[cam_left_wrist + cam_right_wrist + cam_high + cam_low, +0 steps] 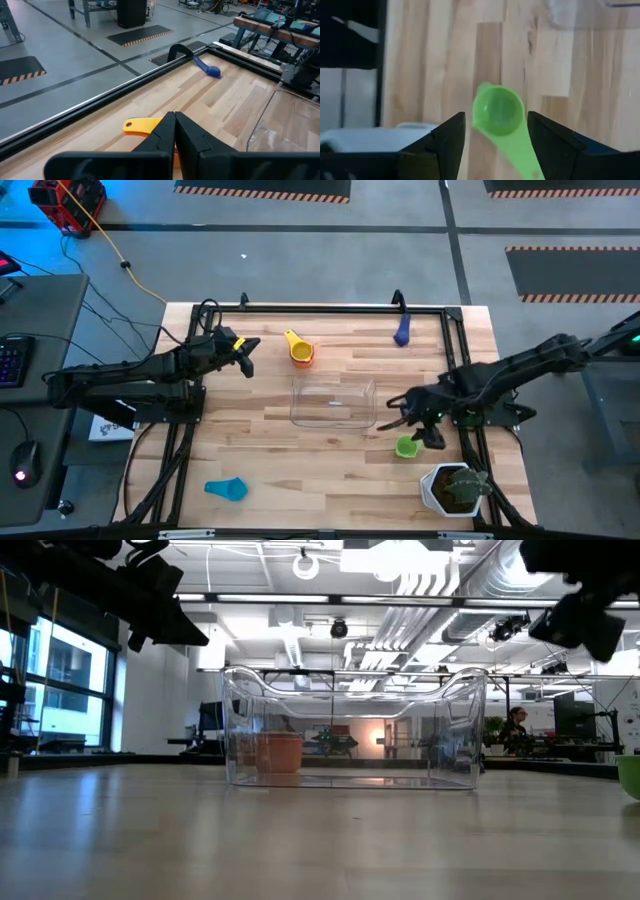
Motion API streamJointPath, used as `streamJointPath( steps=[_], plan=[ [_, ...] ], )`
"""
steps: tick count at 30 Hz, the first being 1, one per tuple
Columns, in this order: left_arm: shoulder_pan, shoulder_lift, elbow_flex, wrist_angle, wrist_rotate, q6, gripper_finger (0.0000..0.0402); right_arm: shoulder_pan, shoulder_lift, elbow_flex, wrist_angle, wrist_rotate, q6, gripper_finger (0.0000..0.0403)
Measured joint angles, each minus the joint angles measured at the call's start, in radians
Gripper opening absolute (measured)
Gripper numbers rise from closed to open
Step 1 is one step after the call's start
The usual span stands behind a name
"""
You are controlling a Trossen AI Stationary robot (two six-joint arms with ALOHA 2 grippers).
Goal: Nest measuring cups in basket
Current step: Stack the green measuring cup on top of the yellow measuring cup
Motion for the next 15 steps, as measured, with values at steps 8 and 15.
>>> streamJointPath(
  steps=[8, 15],
  plan=[
    [0.000, 0.000, 0.000, 0.000, 0.000, 0.018, 0.0000, 0.027, 0.049, -0.181, 0.188, 0.015, 0.005, 0.0206],
    [0.000, 0.000, 0.000, 0.000, -0.016, 0.033, 0.0000, 0.028, 0.110, -0.244, 0.290, 0.056, 0.000, 0.0206]
  ],
)
